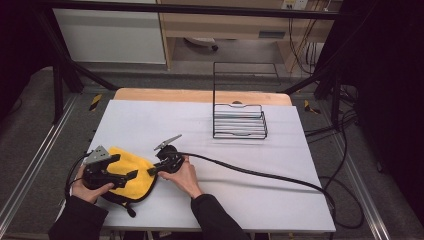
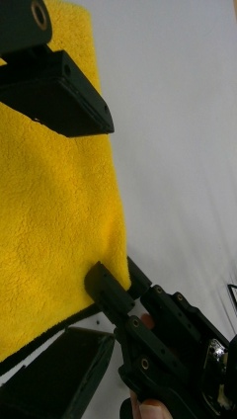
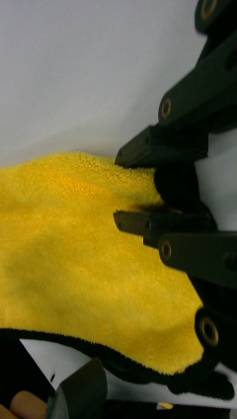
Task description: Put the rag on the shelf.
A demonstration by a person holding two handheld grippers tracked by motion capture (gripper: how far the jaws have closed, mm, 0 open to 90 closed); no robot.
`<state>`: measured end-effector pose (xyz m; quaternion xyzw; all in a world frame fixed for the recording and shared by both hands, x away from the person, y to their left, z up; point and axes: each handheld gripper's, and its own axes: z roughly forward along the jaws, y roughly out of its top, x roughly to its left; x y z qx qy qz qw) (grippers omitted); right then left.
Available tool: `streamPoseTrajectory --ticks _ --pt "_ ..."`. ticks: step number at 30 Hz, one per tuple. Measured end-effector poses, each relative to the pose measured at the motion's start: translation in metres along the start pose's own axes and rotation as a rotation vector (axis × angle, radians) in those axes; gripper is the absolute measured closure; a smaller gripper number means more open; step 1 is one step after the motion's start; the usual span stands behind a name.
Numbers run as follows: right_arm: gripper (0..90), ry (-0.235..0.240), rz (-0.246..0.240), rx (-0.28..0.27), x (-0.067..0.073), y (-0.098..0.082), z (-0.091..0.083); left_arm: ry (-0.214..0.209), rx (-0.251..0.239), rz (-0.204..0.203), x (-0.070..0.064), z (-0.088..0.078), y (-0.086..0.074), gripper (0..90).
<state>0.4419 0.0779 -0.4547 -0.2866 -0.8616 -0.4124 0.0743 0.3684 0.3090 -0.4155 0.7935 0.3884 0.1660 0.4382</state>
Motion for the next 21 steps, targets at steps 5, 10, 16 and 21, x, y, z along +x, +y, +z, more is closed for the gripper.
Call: streamPoseTrajectory --ticks 5,10,16,21 --pt "83.8 -0.026 -0.001 -0.005 0.004 0.0 -0.003 0.002 0.0 0.0 0.0 0.0 0.0 5.1" --pt "84.5 -0.076 -0.013 -0.028 0.013 0.001 -0.014 0.007 -0.008 -0.006 0.001 -0.003 0.0 5.1" --pt "84.6 -0.154 0.011 -0.033 0.012 -0.005 -0.043 0.007 -0.009 -0.006 0.0 -0.001 0.0 5.2" --pt "84.5 -0.208 0.044 -0.035 0.002 -0.024 -0.072 0.005 0.003 0.002 -0.002 0.001 0.001 5.2"
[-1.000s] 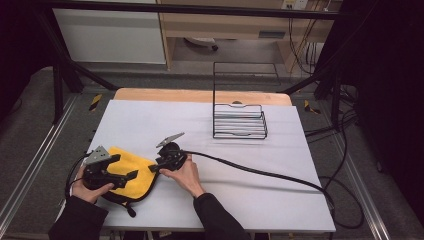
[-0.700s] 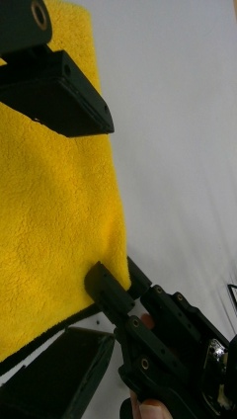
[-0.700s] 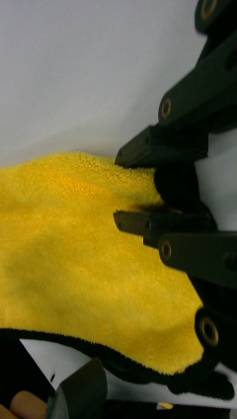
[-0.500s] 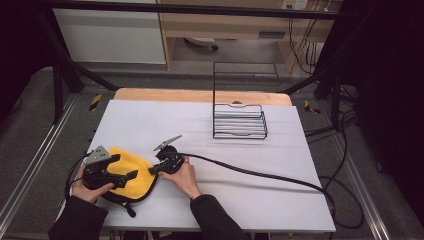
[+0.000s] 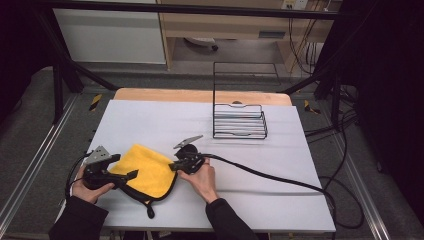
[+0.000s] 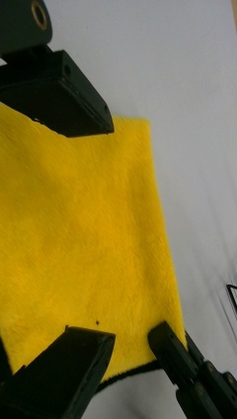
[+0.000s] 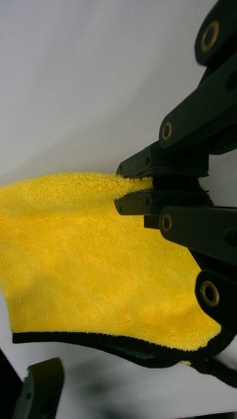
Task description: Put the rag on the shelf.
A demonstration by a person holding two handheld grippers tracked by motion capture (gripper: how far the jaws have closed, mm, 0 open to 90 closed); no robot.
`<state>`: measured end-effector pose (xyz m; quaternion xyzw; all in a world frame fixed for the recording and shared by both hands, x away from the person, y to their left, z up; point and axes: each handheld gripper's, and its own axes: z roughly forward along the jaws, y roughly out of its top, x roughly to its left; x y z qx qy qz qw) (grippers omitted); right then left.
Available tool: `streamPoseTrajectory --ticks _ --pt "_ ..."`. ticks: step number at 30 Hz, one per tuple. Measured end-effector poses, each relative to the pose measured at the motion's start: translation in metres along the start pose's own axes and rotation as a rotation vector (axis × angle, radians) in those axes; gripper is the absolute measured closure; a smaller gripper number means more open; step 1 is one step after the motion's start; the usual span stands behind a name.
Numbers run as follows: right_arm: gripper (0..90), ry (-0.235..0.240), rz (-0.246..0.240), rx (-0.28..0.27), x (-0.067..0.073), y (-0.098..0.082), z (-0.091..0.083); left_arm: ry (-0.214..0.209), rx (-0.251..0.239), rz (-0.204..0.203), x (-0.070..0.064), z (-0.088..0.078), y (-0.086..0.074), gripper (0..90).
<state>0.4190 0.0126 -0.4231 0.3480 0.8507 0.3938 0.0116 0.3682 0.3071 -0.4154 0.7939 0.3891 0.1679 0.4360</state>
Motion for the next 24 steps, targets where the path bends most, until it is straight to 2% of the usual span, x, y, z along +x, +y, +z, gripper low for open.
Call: streamPoseTrajectory --ticks 9,14,20,24 --pt "84.3 -0.083 0.034 -0.013 -0.021 -0.032 -0.044 0.001 0.006 -0.001 -0.001 0.001 -0.001 5.1" --pt "84.2 -0.113 0.056 -0.016 -0.031 -0.053 -0.065 0.0 0.01 0.003 -0.002 0.002 0.0 5.2" --pt "84.0 -0.147 0.08 -0.026 -0.035 -0.077 -0.085 -0.002 0.015 0.005 -0.003 0.004 0.0 5.1" --pt "83.8 -0.167 0.112 -0.037 -0.032 -0.093 -0.093 -0.005 0.018 0.007 -0.004 0.006 0.0 5.1"
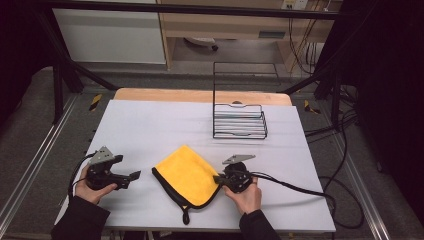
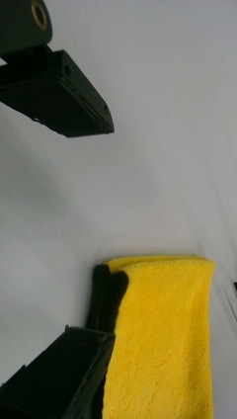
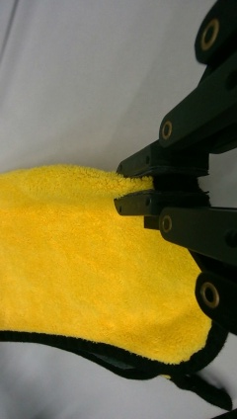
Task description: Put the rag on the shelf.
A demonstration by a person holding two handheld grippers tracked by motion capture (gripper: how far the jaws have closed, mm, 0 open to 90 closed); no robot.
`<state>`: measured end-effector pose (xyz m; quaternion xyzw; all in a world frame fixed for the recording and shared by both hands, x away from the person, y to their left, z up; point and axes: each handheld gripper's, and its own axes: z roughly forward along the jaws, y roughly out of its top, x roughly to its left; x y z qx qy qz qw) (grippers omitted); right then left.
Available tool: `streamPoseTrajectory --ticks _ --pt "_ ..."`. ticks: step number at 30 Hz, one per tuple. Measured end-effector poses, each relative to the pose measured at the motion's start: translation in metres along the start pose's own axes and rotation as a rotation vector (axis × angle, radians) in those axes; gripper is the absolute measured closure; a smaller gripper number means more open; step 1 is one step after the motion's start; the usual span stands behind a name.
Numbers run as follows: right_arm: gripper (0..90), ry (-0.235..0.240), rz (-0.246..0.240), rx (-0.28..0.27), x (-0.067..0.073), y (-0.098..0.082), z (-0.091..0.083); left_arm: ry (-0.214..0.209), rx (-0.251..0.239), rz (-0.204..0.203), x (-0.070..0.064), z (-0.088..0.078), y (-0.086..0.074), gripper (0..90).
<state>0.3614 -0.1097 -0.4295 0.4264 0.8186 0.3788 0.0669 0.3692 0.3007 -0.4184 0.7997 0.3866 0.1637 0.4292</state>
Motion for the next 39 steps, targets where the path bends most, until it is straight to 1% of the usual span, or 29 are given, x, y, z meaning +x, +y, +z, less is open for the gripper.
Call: streamPoseTrajectory --ticks 2,3,5,6,7,8,9,11,12,14,15,17,18,20,22,24,26,28,29,32,34,35,37,39 --pt "83.4 -0.007 0.004 -0.001 0.001 -0.007 -0.002 -0.001 0.0 -0.001 0.0 0.001 0.0 5.2" --pt "82.8 -0.011 -0.002 -0.001 0.001 -0.01 -0.001 -0.002 0.001 -0.002 0.0 0.001 0.0 5.1" --pt "79.9 -0.001 -0.008 0.006 -0.002 -0.012 0.002 -0.002 0.004 0.002 -0.001 0.002 0.001 5.2" --pt "75.3 0.004 -0.011 0.005 -0.004 -0.011 0.003 -0.003 0.006 0.005 -0.001 0.002 0.001 5.1" --pt "68.4 0.005 -0.024 -0.002 -0.005 -0.008 0.003 -0.004 0.006 0.005 -0.001 0.002 0.001 5.1" --pt "64.0 0.008 -0.041 -0.012 -0.007 -0.006 0.002 -0.004 0.006 0.007 -0.001 0.003 0.001 5.2" --pt "60.6 0.014 -0.045 -0.026 -0.01 -0.002 0.002 -0.003 0.006 0.004 -0.001 0.003 0.001 5.1" --pt "49.2 0.03 -0.058 -0.062 -0.014 0.009 0.002 -0.003 0.008 0.001 0.0 0.004 0.001 5.1" --pt "45.8 0.028 -0.071 -0.077 -0.016 0.016 0.004 -0.003 0.01 0.001 0.0 0.004 0.001 5.2" --pt "37.7 0.043 -0.104 -0.094 -0.02 0.031 0.012 -0.003 0.014 0.004 -0.001 0.005 0.001 5.2" --pt "35.2 0.042 -0.113 -0.096 -0.02 0.039 0.017 -0.004 0.014 0.006 -0.001 0.005 0.001 5.1" --pt "33.9 0.06 -0.139 -0.09 -0.02 0.054 0.03 -0.001 0.013 0.005 -0.002 0.006 0.001 5.1" --pt "33.5 0.06 -0.149 -0.085 -0.019 0.06 0.036 0.0 0.013 0.005 -0.001 0.006 0.001 5.1" --pt "36.3 0.073 -0.168 -0.071 -0.018 0.073 0.05 -0.001 0.012 0.0 -0.001 0.006 0.001 5.1" --pt "39.8 0.084 -0.164 -0.062 -0.019 0.083 0.064 -0.001 0.013 -0.003 0.0 0.006 0.0 5.1" --pt "43.8 0.099 -0.148 -0.054 -0.021 0.092 0.077 -0.002 0.014 -0.002 0.0 0.006 0.0 5.1" --pt "48.3 0.102 -0.155 -0.048 -0.022 0.097 0.089 -0.002 0.014 -0.003 0.0 0.006 0.0 5.0" --pt "54.5 0.106 -0.163 -0.023 -0.024 0.101 0.099 -0.003 0.014 -0.004 0.0 0.006 -0.001 5.0" --pt "56.9 0.111 -0.172 -0.021 -0.025 0.102 0.104 -0.004 0.013 -0.002 0.0 0.006 -0.001 5.0" --pt "64.1 0.134 -0.17 -0.001 -0.026 0.104 0.113 -0.005 0.018 0.006 -0.001 0.006 0.0 5.0" --pt "67.9 0.149 -0.154 0.024 -0.028 0.104 0.118 -0.007 0.017 0.006 -0.001 0.006 0.0 5.0" --pt "70.4 0.163 -0.143 0.03 -0.028 0.104 0.119 -0.007 0.017 0.007 -0.001 0.006 0.0 5.0" --pt "75.2 0.172 -0.133 0.037 -0.028 0.103 0.119 -0.009 0.018 0.005 -0.001 0.006 0.0 5.1" --pt "82.0 0.174 -0.123 0.042 -0.027 0.103 0.118 -0.009 0.019 0.006 -0.002 0.006 0.0 5.1"
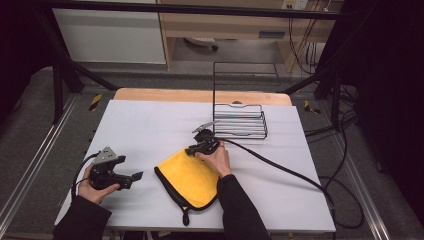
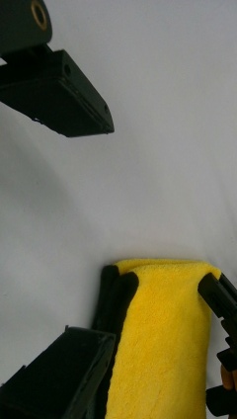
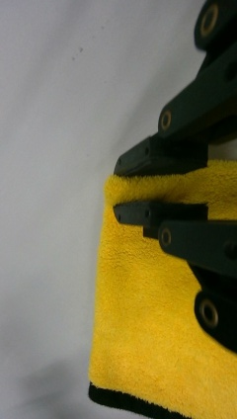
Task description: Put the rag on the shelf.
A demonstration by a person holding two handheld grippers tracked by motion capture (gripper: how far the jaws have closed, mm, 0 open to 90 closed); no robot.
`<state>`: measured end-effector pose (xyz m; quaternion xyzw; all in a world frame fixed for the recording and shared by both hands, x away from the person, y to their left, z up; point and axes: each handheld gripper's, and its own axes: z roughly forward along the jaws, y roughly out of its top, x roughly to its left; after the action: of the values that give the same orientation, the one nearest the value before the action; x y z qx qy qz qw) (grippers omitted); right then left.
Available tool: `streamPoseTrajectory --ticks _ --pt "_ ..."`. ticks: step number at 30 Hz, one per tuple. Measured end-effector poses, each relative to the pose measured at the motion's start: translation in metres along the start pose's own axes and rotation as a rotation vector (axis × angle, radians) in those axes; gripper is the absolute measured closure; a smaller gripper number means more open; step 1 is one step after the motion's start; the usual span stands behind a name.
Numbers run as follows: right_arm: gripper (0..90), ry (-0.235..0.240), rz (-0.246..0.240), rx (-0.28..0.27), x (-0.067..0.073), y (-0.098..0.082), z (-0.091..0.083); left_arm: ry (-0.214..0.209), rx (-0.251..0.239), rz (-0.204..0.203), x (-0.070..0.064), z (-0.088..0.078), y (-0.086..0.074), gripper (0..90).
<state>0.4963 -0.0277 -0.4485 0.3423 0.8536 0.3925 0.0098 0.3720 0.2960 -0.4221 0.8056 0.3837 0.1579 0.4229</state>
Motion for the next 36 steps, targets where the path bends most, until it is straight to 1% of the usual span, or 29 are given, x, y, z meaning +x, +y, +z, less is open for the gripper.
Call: streamPoseTrajectory --ticks 3,4,5,8,10,12,14,17,20,21,22,24,26,27,29,31,32,34,36 --pt "84.3 -0.013 0.014 -0.006 0.001 0.0 -0.003 -0.001 0.0 0.003 -0.001 0.0 0.0 5.1" --pt "84.6 -0.026 0.019 -0.014 0.002 0.0 -0.004 -0.001 -0.001 0.002 -0.001 0.0 0.0 5.1" --pt "84.7 -0.042 0.019 -0.023 0.003 -0.002 -0.006 0.0 -0.001 0.001 -0.001 0.0 0.0 5.1" --pt "84.8 -0.113 0.027 -0.04 0.003 -0.007 -0.018 0.007 -0.001 -0.017 -0.002 0.002 0.001 5.1" --pt "84.7 -0.155 0.049 -0.047 0.001 -0.013 -0.028 0.01 0.005 -0.026 -0.003 0.005 0.002 5.1" --pt "84.6 -0.2 0.065 -0.053 -0.001 -0.02 -0.036 0.017 0.013 -0.038 -0.005 0.01 0.006 5.1" --pt "84.4 -0.218 0.088 -0.065 -0.002 -0.027 -0.044 0.016 0.017 -0.044 -0.008 0.016 0.012 5.1" --pt "84.2 -0.24 0.11 -0.079 -0.005 -0.037 -0.053 0.017 0.025 -0.063 -0.014 0.027 0.023 5.2" --pt "84.1 -0.24 0.134 -0.088 -0.009 -0.046 -0.059 0.017 0.033 -0.089 -0.018 0.04 0.034 5.9" --pt "84.0 -0.239 0.139 -0.094 -0.01 -0.048 -0.06 0.018 0.035 -0.09 -0.02 0.046 0.037 6.7" --pt "83.9 -0.237 0.143 -0.096 -0.011 -0.05 -0.062 0.02 0.042 -0.089 -0.021 0.052 0.041 7.0" --pt "83.5 -0.239 0.148 -0.103 -0.012 -0.053 -0.064 0.018 0.062 -0.104 -0.023 0.064 0.048 8.0" --pt "82.1 -0.232 0.145 -0.115 -0.012 -0.055 -0.066 0.001 0.069 -0.127 -0.025 0.077 0.055 10.5" --pt "80.3 -0.227 0.143 -0.125 -0.012 -0.055 -0.067 -0.001 0.081 -0.126 -0.026 0.083 0.058 12.1" --pt "74.4 -0.226 0.128 -0.146 -0.012 -0.056 -0.071 0.002 0.083 -0.13 -0.029 0.096 0.063 14.3" --pt "64.3 -0.207 0.123 -0.17 -0.013 -0.057 -0.075 0.0 0.102 -0.138 -0.031 0.107 0.066 19.5" --pt "61.5 -0.205 0.116 -0.174 -0.014 -0.057 -0.077 0.006 0.111 -0.139 -0.033 0.113 0.067 20.8" --pt "55.0 -0.191 0.114 -0.158 -0.017 -0.059 -0.079 0.013 0.138 -0.134 -0.035 0.122 0.068 25.4" --pt "53.1 -0.188 0.111 -0.129 -0.02 -0.06 -0.077 0.017 0.161 -0.142 -0.035 0.128 0.066 30.9"
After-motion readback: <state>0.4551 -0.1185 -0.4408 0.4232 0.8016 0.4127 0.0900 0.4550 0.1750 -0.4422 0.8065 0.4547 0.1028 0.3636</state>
